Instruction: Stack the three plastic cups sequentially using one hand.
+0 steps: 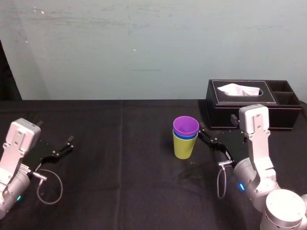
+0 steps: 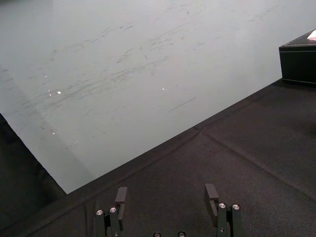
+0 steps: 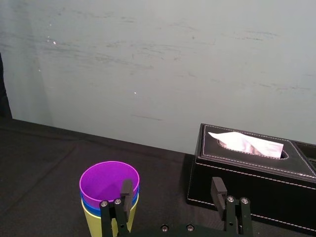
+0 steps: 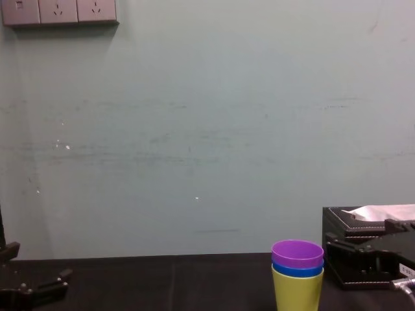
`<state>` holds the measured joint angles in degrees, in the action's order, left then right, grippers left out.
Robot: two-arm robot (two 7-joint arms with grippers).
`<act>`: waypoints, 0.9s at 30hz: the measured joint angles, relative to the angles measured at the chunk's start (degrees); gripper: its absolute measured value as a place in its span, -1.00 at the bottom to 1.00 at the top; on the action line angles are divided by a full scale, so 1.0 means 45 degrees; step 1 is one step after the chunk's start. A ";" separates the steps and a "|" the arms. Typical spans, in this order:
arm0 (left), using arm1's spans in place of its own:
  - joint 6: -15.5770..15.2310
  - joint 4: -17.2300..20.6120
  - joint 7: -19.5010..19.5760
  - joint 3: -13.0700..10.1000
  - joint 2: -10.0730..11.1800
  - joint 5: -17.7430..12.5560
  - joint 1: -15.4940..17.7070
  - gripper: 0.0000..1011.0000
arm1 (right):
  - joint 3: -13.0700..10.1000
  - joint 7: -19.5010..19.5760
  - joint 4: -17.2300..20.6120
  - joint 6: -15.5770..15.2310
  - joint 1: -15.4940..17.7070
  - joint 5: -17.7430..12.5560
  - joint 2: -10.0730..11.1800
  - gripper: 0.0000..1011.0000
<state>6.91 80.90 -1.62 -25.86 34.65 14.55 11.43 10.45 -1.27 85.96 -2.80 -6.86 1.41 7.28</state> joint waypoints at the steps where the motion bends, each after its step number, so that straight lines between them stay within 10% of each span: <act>1: 0.0000 0.0000 0.0000 0.0000 0.0000 0.0000 0.0000 0.98 | 0.0000 -0.0001 0.0000 -0.0001 0.0001 -0.0001 0.0000 0.98; 27: 0.0000 0.0000 0.0000 0.0000 0.0000 0.0000 0.0000 0.98 | 0.0000 0.0001 -0.0001 -0.0001 0.0002 -0.0001 0.0000 0.98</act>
<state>6.91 80.90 -1.62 -25.86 34.65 14.55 11.43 10.45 -1.26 85.95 -2.81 -6.85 1.40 7.28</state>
